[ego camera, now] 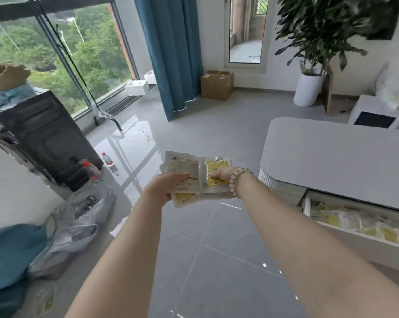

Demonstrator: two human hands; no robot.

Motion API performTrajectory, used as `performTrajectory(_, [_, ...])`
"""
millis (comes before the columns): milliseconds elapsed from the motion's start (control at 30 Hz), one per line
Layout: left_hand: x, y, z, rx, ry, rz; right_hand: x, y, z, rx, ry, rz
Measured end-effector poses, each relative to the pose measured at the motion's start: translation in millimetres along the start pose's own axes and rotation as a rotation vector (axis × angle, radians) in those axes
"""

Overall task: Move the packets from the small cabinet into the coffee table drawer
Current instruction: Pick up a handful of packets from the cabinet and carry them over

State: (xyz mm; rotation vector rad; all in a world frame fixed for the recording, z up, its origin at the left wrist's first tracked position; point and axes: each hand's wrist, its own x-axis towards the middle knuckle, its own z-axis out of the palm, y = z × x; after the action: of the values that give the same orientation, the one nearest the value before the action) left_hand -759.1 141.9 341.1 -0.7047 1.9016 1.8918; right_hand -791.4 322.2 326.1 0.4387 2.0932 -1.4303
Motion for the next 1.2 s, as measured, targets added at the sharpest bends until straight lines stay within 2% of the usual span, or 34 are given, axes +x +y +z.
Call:
performTrajectory(100, [17,8,25,0.047,-0.063,-0.002,46,26,-27,0.002,0.032,0.004])
performTrajectory(233, [37,25,56,0.085,-0.175,0.014,6,5,-50,0.046,0.095,0.064])
performTrajectory(567, [102,79,136,0.238,-0.388,0.032,44,2,-122,0.111,0.301,0.158])
performTrajectory(933, [161,86,224,0.41,-0.557,-0.084,62,30,-171,0.232,0.437,0.305])
performTrajectory(1200, [167,74,290,0.574,-0.702,-0.114,45,63,-198,0.363,0.562,0.374])
